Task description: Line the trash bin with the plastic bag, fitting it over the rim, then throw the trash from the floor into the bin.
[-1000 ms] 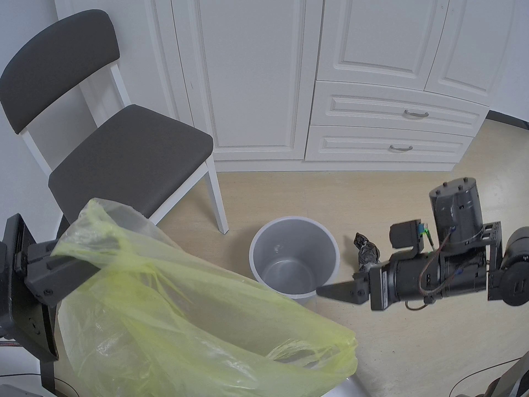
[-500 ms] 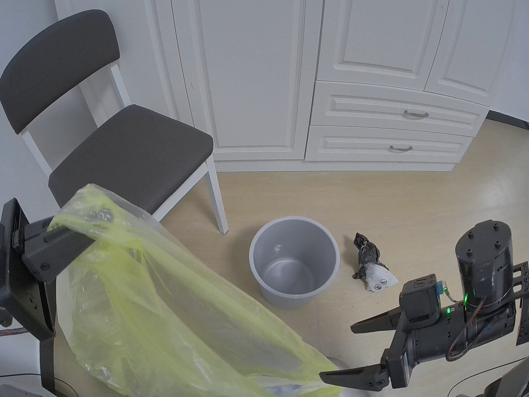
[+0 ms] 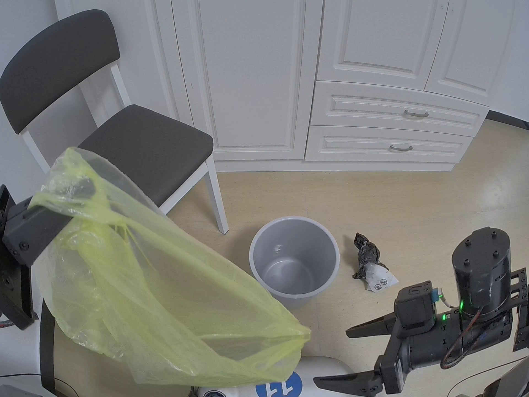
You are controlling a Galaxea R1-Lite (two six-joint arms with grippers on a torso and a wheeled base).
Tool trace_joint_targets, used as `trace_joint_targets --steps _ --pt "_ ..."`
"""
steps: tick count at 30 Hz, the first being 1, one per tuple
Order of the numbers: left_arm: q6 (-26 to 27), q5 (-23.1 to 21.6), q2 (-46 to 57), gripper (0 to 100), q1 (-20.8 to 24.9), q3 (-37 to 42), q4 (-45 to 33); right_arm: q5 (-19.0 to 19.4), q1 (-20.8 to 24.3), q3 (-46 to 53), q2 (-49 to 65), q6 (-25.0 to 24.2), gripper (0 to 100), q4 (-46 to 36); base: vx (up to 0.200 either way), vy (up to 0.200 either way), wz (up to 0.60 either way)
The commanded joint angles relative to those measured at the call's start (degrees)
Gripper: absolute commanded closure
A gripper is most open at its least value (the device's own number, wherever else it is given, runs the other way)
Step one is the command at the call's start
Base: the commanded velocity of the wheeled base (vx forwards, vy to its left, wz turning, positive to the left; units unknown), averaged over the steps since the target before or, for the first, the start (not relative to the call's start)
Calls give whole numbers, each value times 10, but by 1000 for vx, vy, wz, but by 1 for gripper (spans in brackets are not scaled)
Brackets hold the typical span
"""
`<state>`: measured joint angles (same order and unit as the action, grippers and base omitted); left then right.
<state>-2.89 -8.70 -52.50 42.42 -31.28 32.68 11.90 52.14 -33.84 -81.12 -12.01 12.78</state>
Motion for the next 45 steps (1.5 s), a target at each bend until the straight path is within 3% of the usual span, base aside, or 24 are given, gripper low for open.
trace_joint_targets --steps 1,6,24,45 --pt "1 -2 10 100 7 3 0 -23 -6 -3 -45 -25 0 51 0 0 0" --pt "3 -3 16 100 8 4 -2 -32 -37 -1 -71 -52 0 112 0 0 0" --pt "5 -3 28 100 16 10 0 -32 -100 -32 -90 -64 0 124 0 0 0" --pt "4 -3 35 100 42 10 10 -28 -105 -38 -222 -87 0 178 0 0 0"
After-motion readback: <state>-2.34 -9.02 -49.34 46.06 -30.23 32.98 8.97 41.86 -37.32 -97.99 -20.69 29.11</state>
